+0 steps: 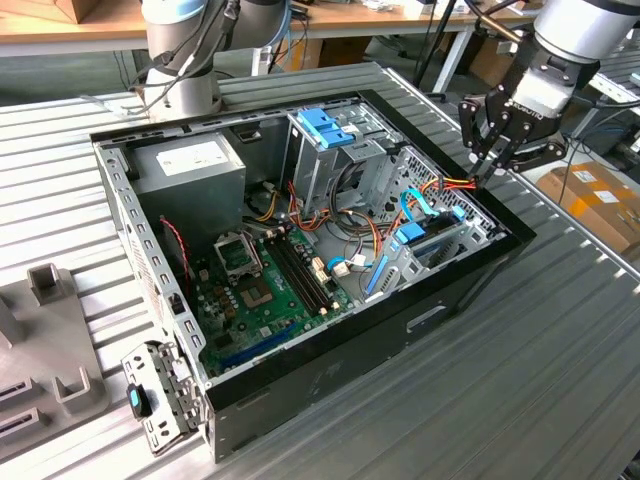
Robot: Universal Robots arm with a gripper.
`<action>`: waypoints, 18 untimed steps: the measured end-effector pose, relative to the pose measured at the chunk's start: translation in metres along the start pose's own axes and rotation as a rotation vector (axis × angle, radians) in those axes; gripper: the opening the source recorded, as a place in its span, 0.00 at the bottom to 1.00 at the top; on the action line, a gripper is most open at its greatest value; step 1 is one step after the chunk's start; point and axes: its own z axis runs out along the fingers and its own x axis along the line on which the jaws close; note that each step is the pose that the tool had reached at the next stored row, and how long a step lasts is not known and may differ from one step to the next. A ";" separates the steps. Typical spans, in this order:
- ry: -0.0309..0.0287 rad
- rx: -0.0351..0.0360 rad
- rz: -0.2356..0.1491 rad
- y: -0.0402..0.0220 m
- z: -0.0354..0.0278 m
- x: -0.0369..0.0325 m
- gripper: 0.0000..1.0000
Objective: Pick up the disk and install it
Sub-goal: 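Insert the first disk wire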
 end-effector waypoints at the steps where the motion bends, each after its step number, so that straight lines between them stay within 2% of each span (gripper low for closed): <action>1: 0.0001 0.0000 0.000 0.0000 0.0000 0.0000 0.24; 3: 0.0000 0.0000 -0.002 0.0000 0.0000 0.0000 0.24; 6: -0.0029 0.0000 -0.039 -0.0004 0.0000 0.0002 0.24; 7: -0.0051 0.0001 -0.069 -0.0009 0.0001 0.0004 0.24; 13: -0.0119 0.0001 -0.162 -0.0034 0.0002 0.0017 0.24; 18: -0.0199 -0.0002 -0.279 -0.0060 0.0006 0.0029 0.24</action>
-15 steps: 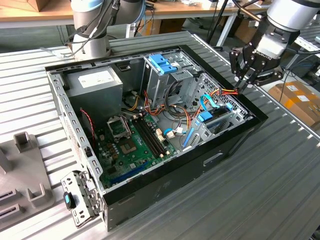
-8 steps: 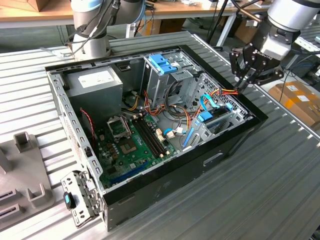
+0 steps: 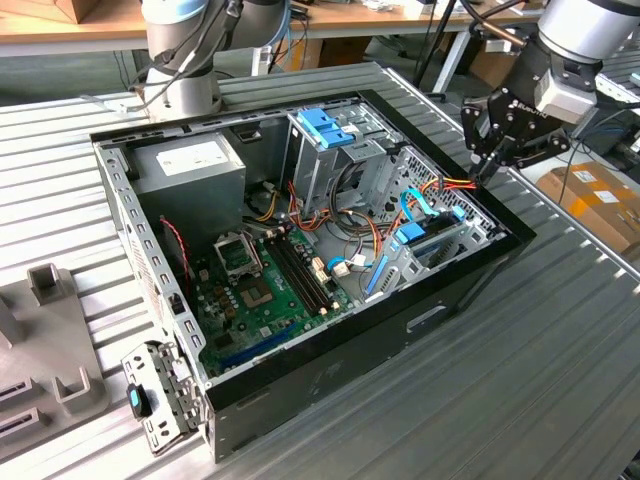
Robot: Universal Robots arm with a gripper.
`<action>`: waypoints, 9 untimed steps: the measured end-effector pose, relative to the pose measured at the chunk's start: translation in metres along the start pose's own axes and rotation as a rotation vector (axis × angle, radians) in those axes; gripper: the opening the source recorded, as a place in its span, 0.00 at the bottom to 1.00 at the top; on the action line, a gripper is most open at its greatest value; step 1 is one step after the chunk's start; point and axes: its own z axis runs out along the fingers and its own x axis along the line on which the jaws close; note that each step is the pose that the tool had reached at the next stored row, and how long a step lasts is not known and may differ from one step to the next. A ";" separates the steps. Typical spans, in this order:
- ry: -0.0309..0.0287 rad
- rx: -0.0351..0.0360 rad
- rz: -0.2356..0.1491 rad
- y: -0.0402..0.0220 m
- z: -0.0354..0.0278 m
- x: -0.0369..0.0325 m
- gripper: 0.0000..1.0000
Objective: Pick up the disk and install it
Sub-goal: 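Insert the first disk wire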
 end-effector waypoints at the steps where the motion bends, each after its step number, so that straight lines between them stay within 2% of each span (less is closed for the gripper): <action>1: -0.0017 -0.0001 -0.025 -0.0001 0.0001 0.0001 0.24; 3: -0.0028 -0.0002 -0.045 -0.0002 0.0001 0.0001 0.24; 9: -0.0032 -0.0002 -0.048 -0.0001 0.0002 0.0001 0.24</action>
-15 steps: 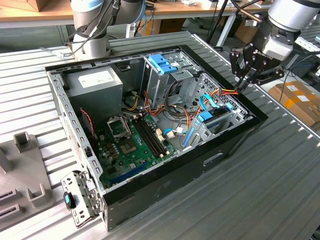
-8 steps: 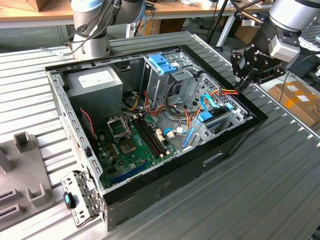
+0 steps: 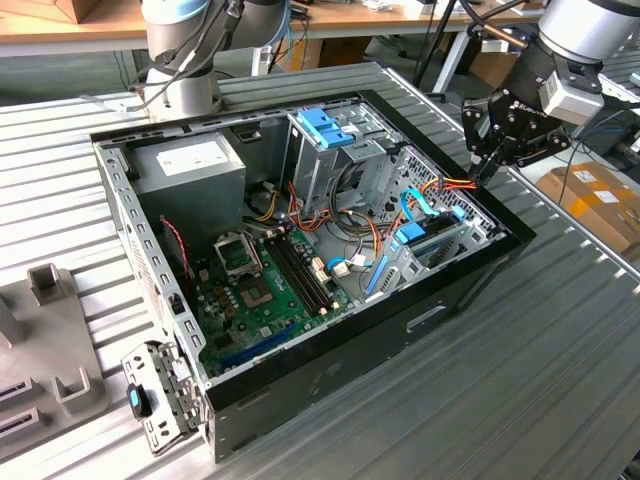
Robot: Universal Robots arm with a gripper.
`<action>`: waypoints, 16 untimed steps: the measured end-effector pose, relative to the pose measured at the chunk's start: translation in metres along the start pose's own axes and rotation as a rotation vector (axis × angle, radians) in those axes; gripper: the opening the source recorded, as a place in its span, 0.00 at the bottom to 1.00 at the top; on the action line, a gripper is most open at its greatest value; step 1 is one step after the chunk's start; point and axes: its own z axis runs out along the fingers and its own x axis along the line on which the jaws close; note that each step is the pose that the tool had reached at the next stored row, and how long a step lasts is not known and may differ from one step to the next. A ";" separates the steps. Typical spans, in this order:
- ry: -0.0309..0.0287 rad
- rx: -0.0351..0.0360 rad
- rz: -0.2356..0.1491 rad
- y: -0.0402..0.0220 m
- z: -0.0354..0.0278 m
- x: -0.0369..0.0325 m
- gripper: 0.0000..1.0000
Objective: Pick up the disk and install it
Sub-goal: 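Insert the first disk wire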
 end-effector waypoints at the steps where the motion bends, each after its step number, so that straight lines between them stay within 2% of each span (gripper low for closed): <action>1: 0.0000 0.0000 0.000 0.0000 0.0000 0.0000 0.24; 16: -0.0002 0.0001 -0.002 0.0001 0.0000 0.0001 0.24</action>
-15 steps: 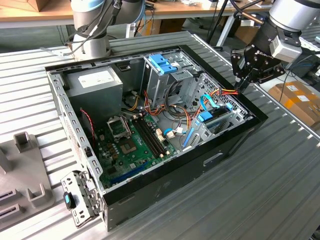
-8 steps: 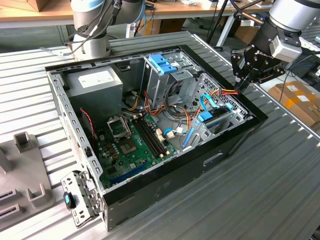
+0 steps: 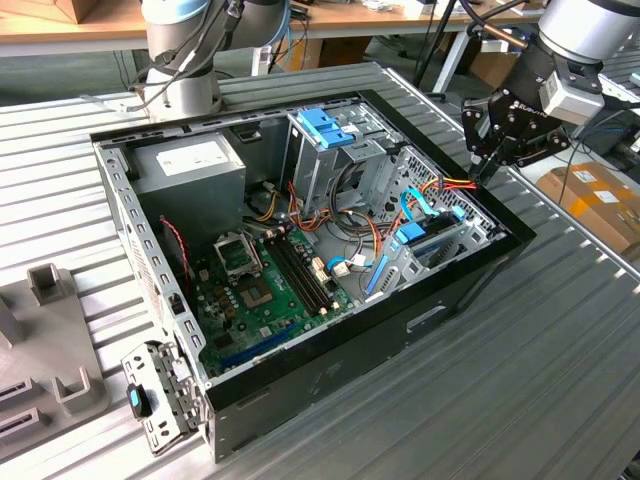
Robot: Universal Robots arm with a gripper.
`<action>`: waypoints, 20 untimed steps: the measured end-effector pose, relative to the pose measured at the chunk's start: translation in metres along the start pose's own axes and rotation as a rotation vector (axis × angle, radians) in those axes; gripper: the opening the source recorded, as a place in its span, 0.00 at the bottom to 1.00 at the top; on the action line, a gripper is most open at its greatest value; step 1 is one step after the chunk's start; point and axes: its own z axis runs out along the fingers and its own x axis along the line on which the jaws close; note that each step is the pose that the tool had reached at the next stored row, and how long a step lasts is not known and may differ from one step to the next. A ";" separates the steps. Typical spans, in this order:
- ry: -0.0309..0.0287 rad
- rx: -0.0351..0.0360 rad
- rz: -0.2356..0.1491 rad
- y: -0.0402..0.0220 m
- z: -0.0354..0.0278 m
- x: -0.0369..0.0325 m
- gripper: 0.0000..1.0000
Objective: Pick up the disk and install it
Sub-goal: 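Insert the first disk wire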
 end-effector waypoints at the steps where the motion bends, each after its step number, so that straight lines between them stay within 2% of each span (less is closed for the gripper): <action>1: 0.0000 0.0000 0.000 0.0005 0.0000 0.0006 0.24; 6: 0.0002 -0.0002 0.000 0.0027 0.0000 0.0028 0.24; 12: 0.0002 -0.0003 0.000 0.0031 0.0046 0.0028 0.24; 17: -0.0001 0.0001 0.000 0.0032 0.0050 0.0029 0.24; 20: -0.0066 0.0061 -0.006 0.0032 0.0057 0.0029 0.24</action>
